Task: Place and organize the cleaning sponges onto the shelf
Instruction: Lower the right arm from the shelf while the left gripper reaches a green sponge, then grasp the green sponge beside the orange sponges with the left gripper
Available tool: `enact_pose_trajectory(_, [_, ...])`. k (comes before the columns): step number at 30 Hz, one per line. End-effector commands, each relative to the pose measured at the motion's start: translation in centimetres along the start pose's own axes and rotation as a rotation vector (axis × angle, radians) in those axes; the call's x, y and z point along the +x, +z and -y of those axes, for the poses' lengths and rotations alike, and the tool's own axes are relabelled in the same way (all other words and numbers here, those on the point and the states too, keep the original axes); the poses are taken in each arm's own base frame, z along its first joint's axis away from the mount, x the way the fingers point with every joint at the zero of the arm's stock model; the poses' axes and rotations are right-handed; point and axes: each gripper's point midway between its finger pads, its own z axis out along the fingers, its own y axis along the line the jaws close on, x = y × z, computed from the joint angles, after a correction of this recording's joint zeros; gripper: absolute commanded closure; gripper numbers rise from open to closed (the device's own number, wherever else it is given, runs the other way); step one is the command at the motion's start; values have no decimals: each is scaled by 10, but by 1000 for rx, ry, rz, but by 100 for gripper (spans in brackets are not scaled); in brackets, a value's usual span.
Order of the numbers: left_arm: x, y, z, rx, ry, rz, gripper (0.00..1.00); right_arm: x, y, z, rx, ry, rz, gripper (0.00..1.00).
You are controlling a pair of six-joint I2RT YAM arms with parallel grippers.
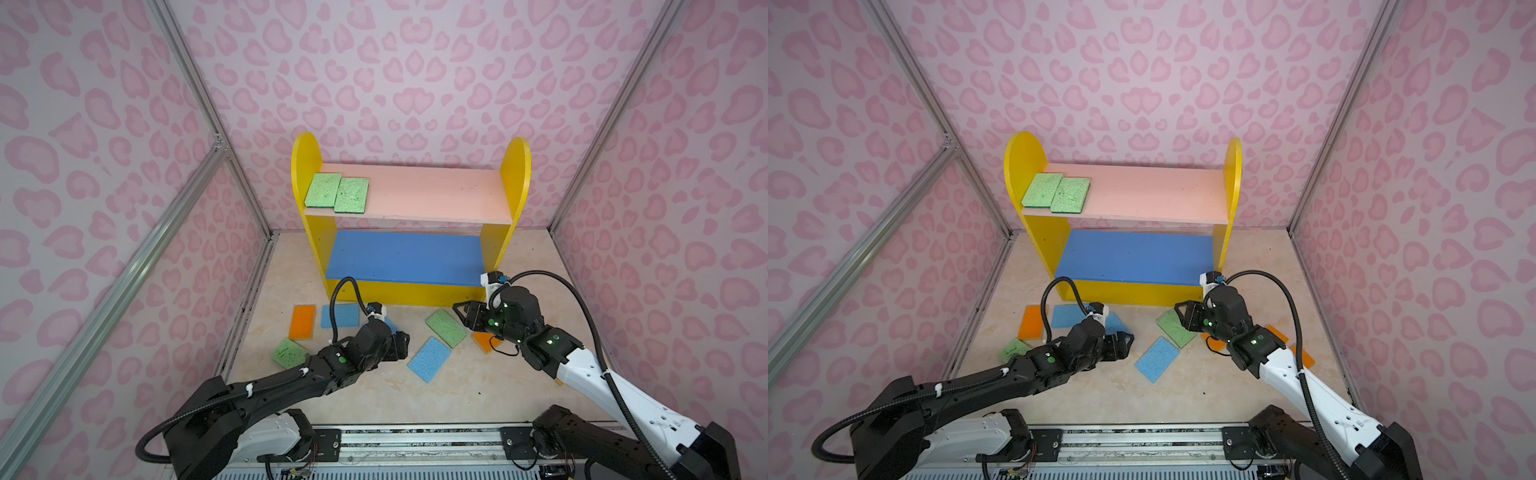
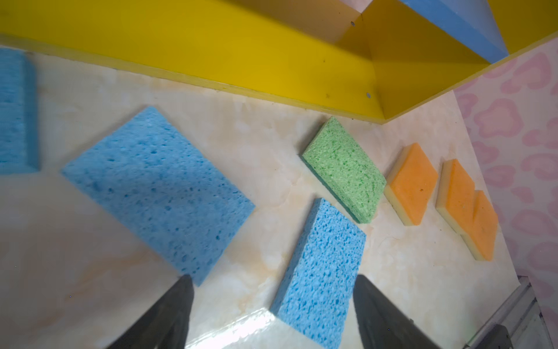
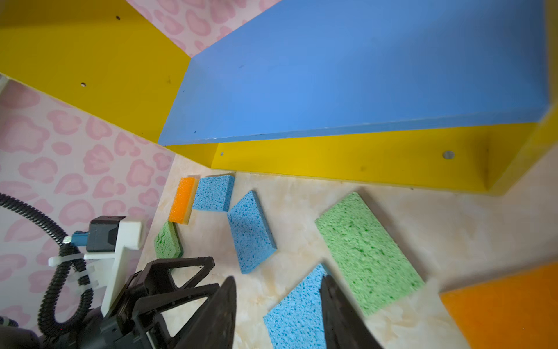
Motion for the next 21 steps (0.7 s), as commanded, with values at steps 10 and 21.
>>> enact_pose_trajectory(10, [-9, 65, 56, 14, -21, 14, 32, 2, -22, 82, 40, 214, 55, 52])
enact_pose_trajectory(21, [1, 100, 56, -50, -100, 21, 35, -2, -25, 100, 42, 247, 61, 51])
